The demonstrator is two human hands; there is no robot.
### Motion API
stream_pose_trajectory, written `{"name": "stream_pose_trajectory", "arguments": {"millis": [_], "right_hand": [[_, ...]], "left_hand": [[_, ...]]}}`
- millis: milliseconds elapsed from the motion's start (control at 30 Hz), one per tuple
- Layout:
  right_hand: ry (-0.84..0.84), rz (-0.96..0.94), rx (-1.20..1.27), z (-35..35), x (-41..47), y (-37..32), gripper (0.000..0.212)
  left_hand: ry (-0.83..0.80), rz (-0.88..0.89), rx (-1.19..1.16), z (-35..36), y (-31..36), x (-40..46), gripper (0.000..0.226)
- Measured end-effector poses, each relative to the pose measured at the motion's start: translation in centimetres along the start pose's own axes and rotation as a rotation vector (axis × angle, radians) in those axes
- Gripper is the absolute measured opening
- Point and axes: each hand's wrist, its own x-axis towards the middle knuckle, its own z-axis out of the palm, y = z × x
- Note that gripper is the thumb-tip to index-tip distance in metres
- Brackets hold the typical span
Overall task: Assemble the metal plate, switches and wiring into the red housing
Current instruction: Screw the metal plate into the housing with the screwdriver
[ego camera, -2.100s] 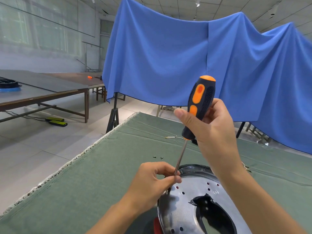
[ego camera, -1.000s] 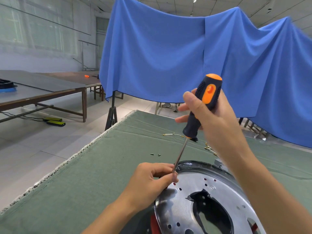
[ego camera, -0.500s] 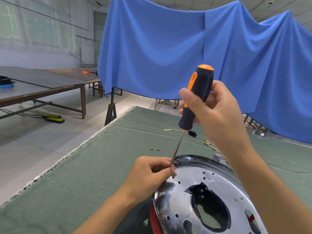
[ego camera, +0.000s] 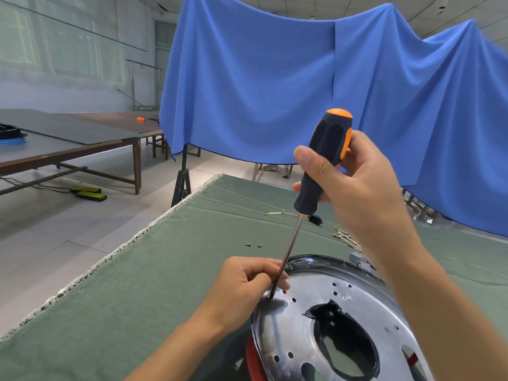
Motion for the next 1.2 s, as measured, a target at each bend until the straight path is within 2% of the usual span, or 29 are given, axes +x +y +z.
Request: {"name": "stream_pose_trajectory", "arguments": {"millis": [67, 167, 233, 367, 433, 500, 567, 667, 733, 800, 900, 1000, 1067, 1133, 1200], "right_hand": [[-0.131, 0.017, 0.036, -0.8, 0.0, 0.0, 0.022], [-0.221, 0.007, 0.08, -1.6, -0.1, -0.3, 0.018], [-0.149, 0.007, 0.079, -1.5, 0.0, -0.2, 0.019], [0.08, 0.027, -0.022, -0.4, 0.1, 0.2, 0.046], [0.103, 0.014, -0.04, -0.1, 0.0, 0.4, 0.042], [0.059, 0.003, -0.041, -0.2, 0.0, 0.5, 0.028], [-0.067, 0.012, -0.006, -0.9, 0.2, 0.4, 0.017], [-0.234, 0.025, 0.079, -1.8, 0.3, -0.1, 0.023], [-0.194, 0.011, 0.075, -2.0, 0.3, 0.0, 0.026], [-0.069, -0.009, -0.007, -1.7, 0.5, 0.3, 0.026], [0.076, -0.015, -0.083, -0.9, 0.5, 0.6, 0.041], [0.107, -0.01, -0.096, -0.6, 0.2, 0.5, 0.043], [0.047, -0.006, -0.109, -0.9, 0.3, 0.3, 0.033], [-0.082, 0.016, -0.04, -1.3, 0.3, 0.1, 0.018], [-0.206, 0.035, 0.03, -1.7, 0.3, -0.2, 0.014]], "left_hand": [[0.007, -0.018, -0.021, 0.1, 0.0, 0.0, 0.03], [0.021, -0.009, -0.007, 0.1, 0.0, 0.1, 0.03], [0.025, -0.007, 0.002, 0.2, -0.1, 0.0, 0.031], [0.018, -0.048, -0.029, 0.3, 0.2, -0.1, 0.028], [0.016, -0.043, -0.03, 0.3, 0.3, -0.1, 0.03], [0.008, -0.046, -0.045, 0.3, 0.2, -0.1, 0.036], [0.005, -0.046, -0.052, 0.2, 0.1, -0.1, 0.037], [0.01, -0.034, -0.044, 0.3, 0.0, 0.0, 0.036], [0.008, -0.032, -0.041, 0.3, 0.0, 0.0, 0.036], [0.013, -0.021, -0.009, 0.3, 0.1, 0.0, 0.036], [0.016, -0.017, 0.003, 0.3, 0.1, -0.1, 0.036], [0.016, -0.031, -0.036, 0.4, 0.1, -0.1, 0.036], [0.022, -0.027, -0.022, 0.4, 0.0, -0.2, 0.035], [0.034, -0.011, 0.011, 0.3, 0.0, -0.1, 0.031], [0.047, 0.004, 0.038, 0.3, 0.0, -0.1, 0.03]]}}
